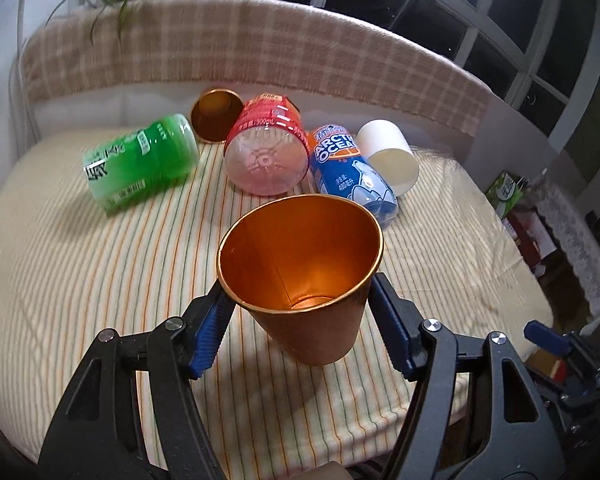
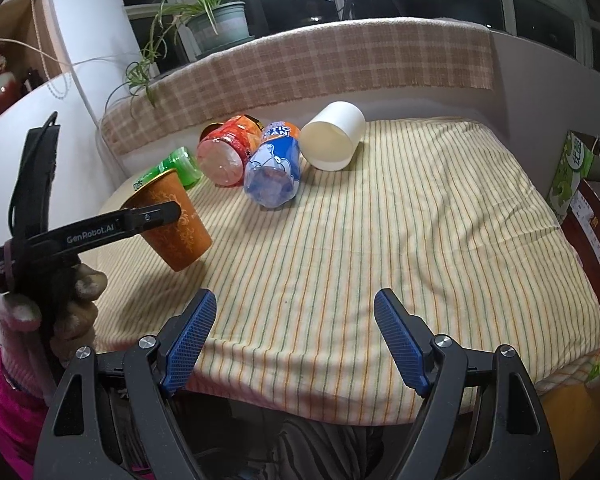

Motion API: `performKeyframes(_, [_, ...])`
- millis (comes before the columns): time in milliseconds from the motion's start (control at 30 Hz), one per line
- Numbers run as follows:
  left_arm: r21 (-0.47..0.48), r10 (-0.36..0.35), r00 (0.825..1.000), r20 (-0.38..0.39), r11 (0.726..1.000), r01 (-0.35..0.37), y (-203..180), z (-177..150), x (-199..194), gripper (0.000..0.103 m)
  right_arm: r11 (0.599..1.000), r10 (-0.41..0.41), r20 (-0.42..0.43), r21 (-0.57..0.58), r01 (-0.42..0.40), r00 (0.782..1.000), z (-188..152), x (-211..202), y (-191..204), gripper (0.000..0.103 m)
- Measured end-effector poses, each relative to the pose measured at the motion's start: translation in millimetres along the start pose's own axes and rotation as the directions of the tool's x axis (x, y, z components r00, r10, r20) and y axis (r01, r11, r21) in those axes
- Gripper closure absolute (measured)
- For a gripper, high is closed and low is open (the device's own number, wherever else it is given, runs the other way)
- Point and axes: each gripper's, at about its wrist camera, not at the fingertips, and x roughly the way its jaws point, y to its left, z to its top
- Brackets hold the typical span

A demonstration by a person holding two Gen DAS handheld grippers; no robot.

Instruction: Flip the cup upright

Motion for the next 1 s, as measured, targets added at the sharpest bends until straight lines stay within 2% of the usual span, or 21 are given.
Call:
performKeyframes(433, [0.091, 0.049, 0.998, 0.05, 0.994, -0.053, -12, -3, -8, 0.034, 1.0, -0.011, 0.009, 0.011, 0.011, 1.0, 0, -1, -3, 0.022])
performKeyframes(700, [0.175, 0.108, 0.99, 0.093, 0.977, -0.123, -19, -3, -3, 0.034, 1.0, -0.022, 0.014, 0.011, 0.022, 1.0, 1, -2, -3, 0.022])
performKeyframes(833, [0.231, 0.144, 0.982, 0.119, 0.958, -0.168, -27, -6, 4, 0.034, 1.0, -0.025, 0.013, 0.017, 0.025, 1.0, 1, -2, -5, 0.022])
performKeyframes(1000, [0.262, 0.134, 0.985, 0.107, 0.952, -0.158, -33, -11, 11, 0.034, 1.0, -0.026, 0.012, 0.017, 0.026, 1.0, 1, -2, -5, 0.022])
